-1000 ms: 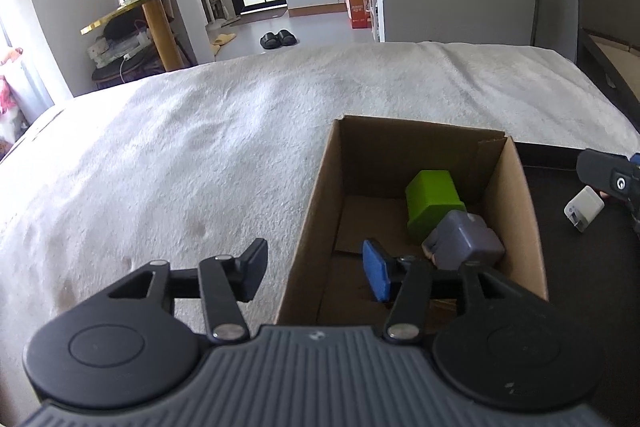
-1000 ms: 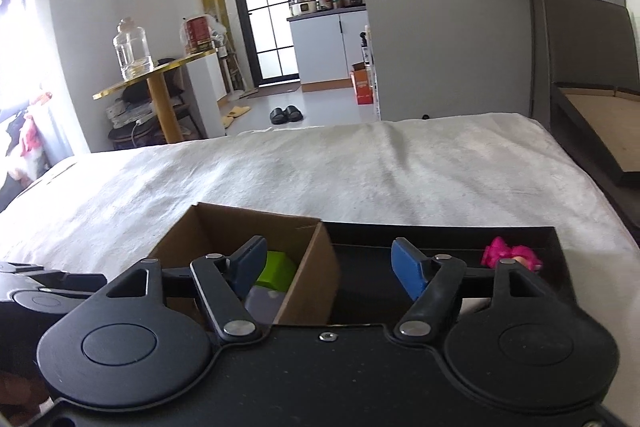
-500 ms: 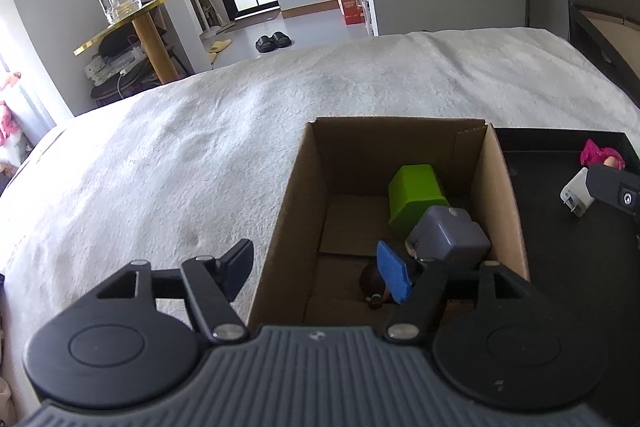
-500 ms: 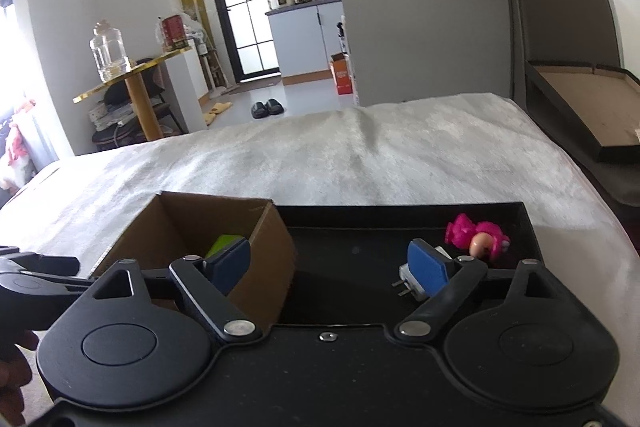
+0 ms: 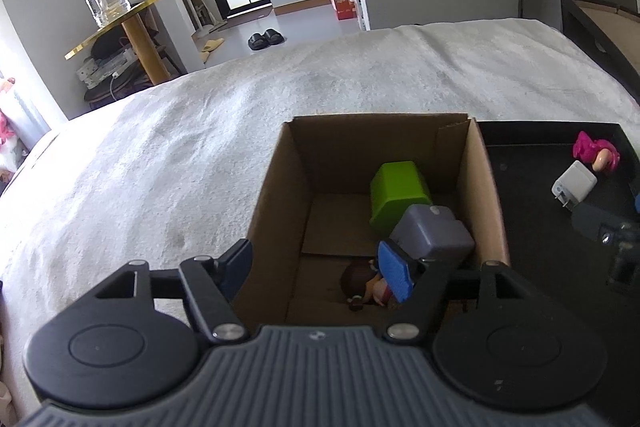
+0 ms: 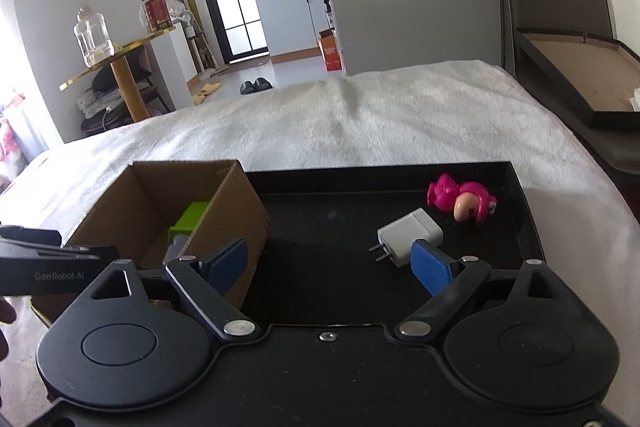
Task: Organize rigid objects
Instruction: 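Move the right gripper to the white plug charger and grasp it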
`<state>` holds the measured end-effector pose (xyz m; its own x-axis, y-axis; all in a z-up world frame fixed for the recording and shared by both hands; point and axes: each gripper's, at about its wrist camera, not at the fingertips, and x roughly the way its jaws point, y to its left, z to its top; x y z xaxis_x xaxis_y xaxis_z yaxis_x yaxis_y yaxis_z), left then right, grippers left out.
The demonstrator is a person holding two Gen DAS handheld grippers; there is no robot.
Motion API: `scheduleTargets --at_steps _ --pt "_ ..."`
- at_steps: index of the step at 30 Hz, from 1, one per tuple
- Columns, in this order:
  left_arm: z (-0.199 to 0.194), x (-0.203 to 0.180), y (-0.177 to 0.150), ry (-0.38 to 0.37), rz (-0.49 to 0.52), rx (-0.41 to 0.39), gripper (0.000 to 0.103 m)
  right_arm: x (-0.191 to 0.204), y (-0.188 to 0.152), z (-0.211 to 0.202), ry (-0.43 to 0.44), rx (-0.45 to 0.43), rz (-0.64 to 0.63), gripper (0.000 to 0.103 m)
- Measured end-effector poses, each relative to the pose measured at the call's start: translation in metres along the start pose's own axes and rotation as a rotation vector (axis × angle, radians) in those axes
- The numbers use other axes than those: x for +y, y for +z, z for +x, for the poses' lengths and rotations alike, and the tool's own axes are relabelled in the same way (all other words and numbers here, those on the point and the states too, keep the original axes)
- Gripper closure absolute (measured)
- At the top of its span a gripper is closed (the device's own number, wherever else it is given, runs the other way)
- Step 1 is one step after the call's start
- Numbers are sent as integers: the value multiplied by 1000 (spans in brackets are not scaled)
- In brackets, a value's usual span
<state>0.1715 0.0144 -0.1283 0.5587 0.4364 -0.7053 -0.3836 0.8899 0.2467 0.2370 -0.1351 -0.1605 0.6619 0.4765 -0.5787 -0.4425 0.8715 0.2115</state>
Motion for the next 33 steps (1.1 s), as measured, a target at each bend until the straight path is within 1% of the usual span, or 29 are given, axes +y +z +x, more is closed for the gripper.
scheduleTargets --at_steps 5,11,14,19,28,33 --pt "1 -7 1 1 13 -5 35 -7 -6 5 -5 18 7 14" --pt "5 -13 3 15 22 7 35 -15 -11 18 -22 42 -1 14" --pt "7 -12 3 25 27 13 35 -19 -9 29 -37 48 -20 14" --pt "16 -10 5 60 22 33 35 -27 -5 47 -64 58 -55 15" --pt "30 -19 9 77 45 58 35 -37 -6 75 -91 101 -129 14" --pt "34 -26 9 69 64 68 34 -38 -7 89 -97 114 -156 15"
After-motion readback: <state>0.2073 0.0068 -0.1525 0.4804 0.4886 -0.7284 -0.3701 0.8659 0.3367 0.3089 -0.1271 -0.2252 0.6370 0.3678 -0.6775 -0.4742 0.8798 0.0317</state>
